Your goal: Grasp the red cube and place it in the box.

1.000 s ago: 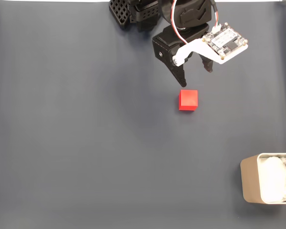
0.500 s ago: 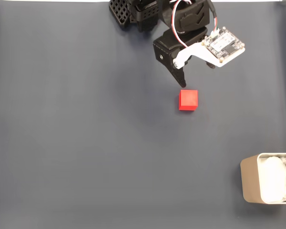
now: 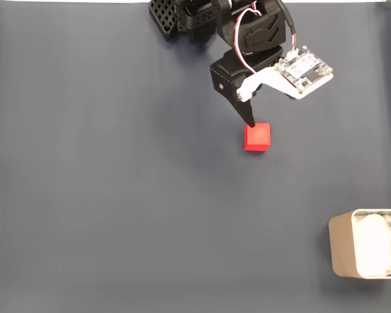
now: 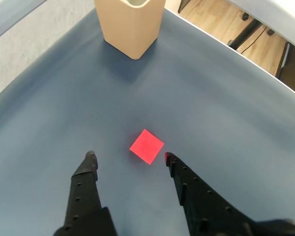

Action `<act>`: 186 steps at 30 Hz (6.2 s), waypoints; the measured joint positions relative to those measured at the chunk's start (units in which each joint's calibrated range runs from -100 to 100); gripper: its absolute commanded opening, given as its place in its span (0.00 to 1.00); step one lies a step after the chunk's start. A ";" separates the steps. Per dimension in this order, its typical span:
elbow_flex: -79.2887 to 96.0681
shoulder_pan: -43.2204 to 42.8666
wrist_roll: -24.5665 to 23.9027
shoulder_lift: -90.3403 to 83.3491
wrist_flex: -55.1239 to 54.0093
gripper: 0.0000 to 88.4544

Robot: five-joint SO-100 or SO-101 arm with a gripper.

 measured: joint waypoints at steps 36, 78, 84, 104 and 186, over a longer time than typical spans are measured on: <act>6.42 1.71 -0.15 5.91 -10.26 0.40; 10.40 1.34 -0.83 13.72 -18.62 0.41; 9.76 0.52 -1.27 16.15 -19.57 0.41; 6.33 -1.34 -2.44 18.58 -20.37 0.41; -56.42 -1.78 -0.39 38.91 2.07 0.10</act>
